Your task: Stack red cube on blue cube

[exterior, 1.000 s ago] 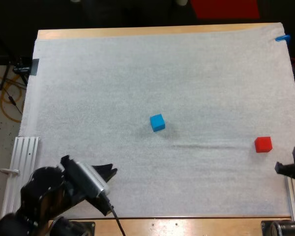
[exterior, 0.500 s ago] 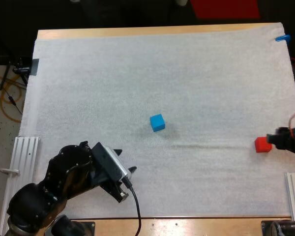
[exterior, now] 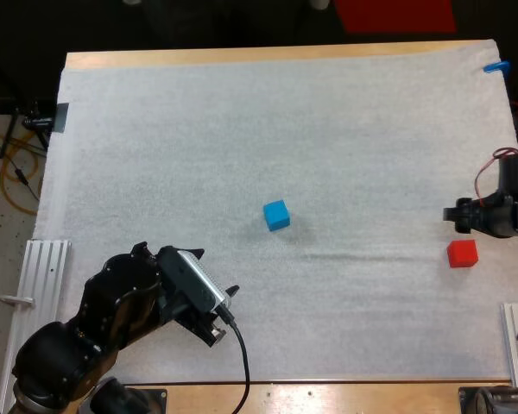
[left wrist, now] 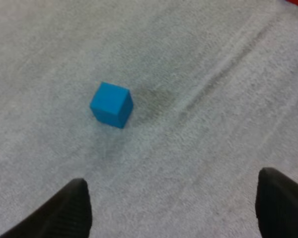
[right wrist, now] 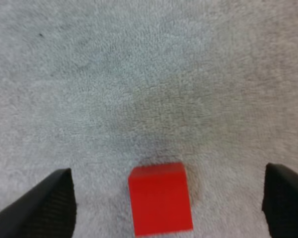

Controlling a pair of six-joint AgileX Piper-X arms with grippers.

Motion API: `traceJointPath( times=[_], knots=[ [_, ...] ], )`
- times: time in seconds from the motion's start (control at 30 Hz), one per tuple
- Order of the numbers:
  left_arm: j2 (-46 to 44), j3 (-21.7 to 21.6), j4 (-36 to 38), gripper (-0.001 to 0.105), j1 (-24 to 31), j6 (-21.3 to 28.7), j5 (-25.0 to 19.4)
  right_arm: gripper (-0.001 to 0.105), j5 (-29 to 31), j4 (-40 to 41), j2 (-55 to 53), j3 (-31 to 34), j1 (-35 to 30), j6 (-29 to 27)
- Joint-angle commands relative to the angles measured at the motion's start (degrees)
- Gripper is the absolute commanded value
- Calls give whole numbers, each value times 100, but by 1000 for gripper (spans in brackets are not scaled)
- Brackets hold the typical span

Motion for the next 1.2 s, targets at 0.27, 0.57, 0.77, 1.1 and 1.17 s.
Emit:
traceJointPath(
  times=[0.27,0.57,0.77,1.1,1.17],
  knots=[
    [18,-52,-586,66,-26,-276,-249,74,-230,30,1002,-45,-20,-95],
    [18,-52,-597,66,-26,-343,-266,70,-284,-1,1416,269,-20,-150],
    [18,-52,-597,66,-26,-357,-266,40,-284,-54,1417,310,-20,-150],
    [18,-52,-517,66,200,-357,-956,14,-201,141,1194,135,115,-229],
    [18,-52,-444,66,415,-357,-958,14,-101,327,1047,-59,287,-240]
  ],
)
